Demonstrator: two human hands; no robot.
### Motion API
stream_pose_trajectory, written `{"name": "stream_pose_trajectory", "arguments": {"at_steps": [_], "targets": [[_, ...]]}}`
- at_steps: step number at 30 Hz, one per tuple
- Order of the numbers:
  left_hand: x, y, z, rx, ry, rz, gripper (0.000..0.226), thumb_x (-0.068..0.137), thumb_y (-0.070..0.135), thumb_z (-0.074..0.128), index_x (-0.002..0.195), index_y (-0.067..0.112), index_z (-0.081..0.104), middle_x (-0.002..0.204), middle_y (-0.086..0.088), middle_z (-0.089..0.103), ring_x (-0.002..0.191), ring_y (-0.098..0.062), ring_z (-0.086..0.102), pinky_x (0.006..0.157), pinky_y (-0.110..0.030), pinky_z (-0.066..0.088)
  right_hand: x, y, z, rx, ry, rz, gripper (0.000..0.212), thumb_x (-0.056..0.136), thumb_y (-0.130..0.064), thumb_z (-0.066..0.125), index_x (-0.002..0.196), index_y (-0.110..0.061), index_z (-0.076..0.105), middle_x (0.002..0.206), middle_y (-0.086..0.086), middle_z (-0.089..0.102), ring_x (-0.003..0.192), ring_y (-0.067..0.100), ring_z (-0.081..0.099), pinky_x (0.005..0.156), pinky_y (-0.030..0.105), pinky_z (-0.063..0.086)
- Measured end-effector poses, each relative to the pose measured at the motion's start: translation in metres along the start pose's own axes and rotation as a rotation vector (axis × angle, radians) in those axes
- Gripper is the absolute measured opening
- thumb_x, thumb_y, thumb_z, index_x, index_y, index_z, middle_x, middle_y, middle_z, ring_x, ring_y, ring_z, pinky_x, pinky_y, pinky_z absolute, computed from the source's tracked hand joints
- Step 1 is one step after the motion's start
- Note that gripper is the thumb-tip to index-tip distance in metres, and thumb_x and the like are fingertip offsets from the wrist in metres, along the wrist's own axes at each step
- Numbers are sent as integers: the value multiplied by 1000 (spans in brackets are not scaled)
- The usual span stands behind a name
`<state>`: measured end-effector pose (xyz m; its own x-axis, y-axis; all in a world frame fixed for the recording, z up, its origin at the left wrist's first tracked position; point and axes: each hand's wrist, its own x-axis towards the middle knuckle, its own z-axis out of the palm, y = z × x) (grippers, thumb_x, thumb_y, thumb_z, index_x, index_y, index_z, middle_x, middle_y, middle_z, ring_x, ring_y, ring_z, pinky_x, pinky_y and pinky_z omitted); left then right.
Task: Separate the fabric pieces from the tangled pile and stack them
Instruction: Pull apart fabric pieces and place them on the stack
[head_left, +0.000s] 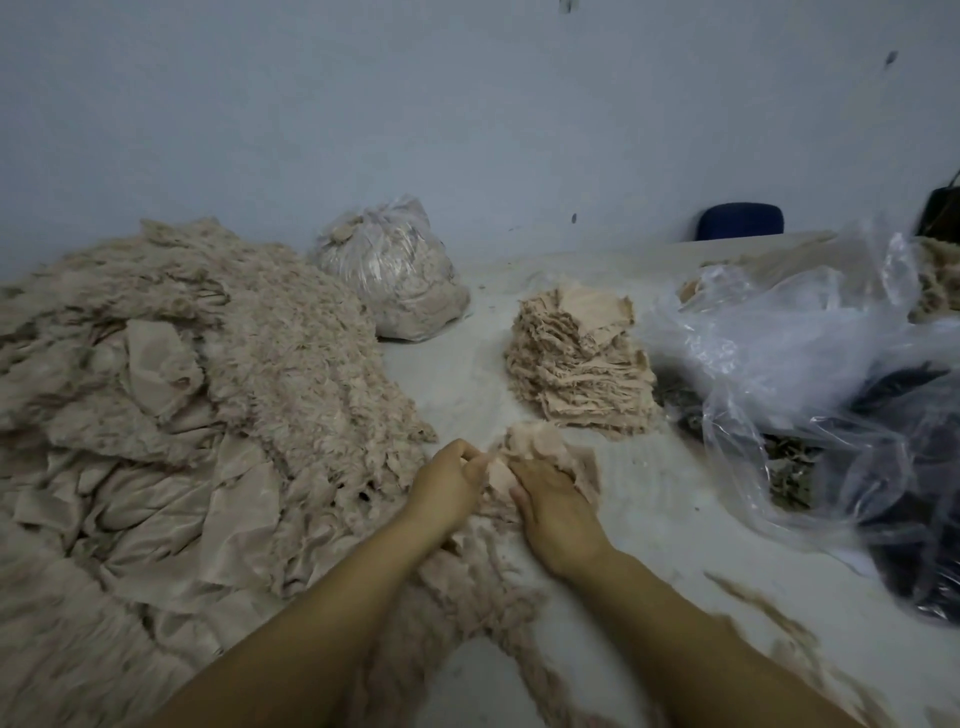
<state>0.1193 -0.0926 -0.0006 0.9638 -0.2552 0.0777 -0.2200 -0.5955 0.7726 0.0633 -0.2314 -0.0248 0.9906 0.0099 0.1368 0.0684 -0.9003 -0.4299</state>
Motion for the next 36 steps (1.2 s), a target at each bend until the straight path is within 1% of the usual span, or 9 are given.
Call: {"name": "stream_pose_trajectory", "arguments": {"at_steps": [6, 9, 12, 17, 21, 24, 29, 33, 36], "targets": [[-60, -3, -81, 70, -278, 395, 15, 96, 37, 49, 93, 29, 62, 83, 15, 63, 77, 5, 57, 72, -12, 43, -32, -23, -5, 253, 377, -158, 39, 101, -29, 41, 136, -12, 50, 142, 5, 49, 134, 15, 39, 107, 8, 12], [-102, -43, -120, 368, -414, 651, 38, 89, 55, 52, 111, 26, 64, 109, 14, 58, 104, 2, 49, 90, -14, 37, -71, -26, 1, 167, 34, -403, 54, 94, -55, 43, 138, -23, 48, 146, -7, 41, 135, 0, 27, 109, 5, 8], [-136, -92, -130, 498, -323, 737, 43, 89, 54, 52, 109, 19, 67, 119, 2, 58, 115, -4, 44, 96, -20, 36, -91, -17, 4, -9, -144, -596, 53, 95, -55, 42, 131, -21, 58, 140, 2, 52, 134, 14, 41, 112, 21, 20], [-143, -96, -81, 273, -77, 710, 34, 94, 40, 48, 94, 14, 70, 109, -4, 63, 107, -10, 47, 88, -26, 39, -110, -12, -6, 195, 29, -480, 41, 95, -48, 48, 93, -15, 72, 104, -4, 69, 108, 10, 58, 102, 28, 41], [-135, -60, -46, -24, -135, 494, 19, 87, 41, 51, 94, 31, 64, 100, 9, 61, 101, -5, 50, 91, -25, 37, -95, -33, -13, 104, 1, -352, 62, 77, -71, 55, 118, -25, 60, 111, -17, 52, 105, 4, 44, 92, 18, 34], [-136, -51, -42, -179, -43, 437, 24, 81, 49, 51, 75, 26, 57, 76, 5, 53, 77, -6, 50, 72, -26, 40, -77, -49, -9, 85, -106, -384, 34, 84, -47, 67, 99, -16, 67, 94, -3, 62, 88, 11, 50, 76, 24, 37], [-121, -42, -50, 152, 168, 454, 41, 76, 64, 48, 74, 25, 61, 80, 14, 50, 81, -2, 43, 73, -27, 36, -61, -58, -17, 656, -5, -256, 25, 90, -20, 63, 67, -10, 59, 72, 9, 53, 71, 22, 52, 68, 29, 40], [-98, -16, -47, 13, 10, 308, 24, 84, 45, 63, 86, 22, 69, 85, 13, 66, 81, -3, 58, 72, -17, 46, -51, -63, -18, 1038, 115, -52, 35, 85, -36, 55, 63, -10, 50, 55, -3, 52, 54, 6, 48, 56, 20, 40], [-84, -25, -57, -196, -144, 109, 16, 91, 26, 60, 93, 19, 74, 77, 12, 72, 69, 3, 57, 64, -8, 41, -44, -48, -11, 1238, 267, 142, 53, 93, -35, 51, 86, 17, 53, 76, 32, 59, 70, 30, 61, 73, 35, 51]]}}
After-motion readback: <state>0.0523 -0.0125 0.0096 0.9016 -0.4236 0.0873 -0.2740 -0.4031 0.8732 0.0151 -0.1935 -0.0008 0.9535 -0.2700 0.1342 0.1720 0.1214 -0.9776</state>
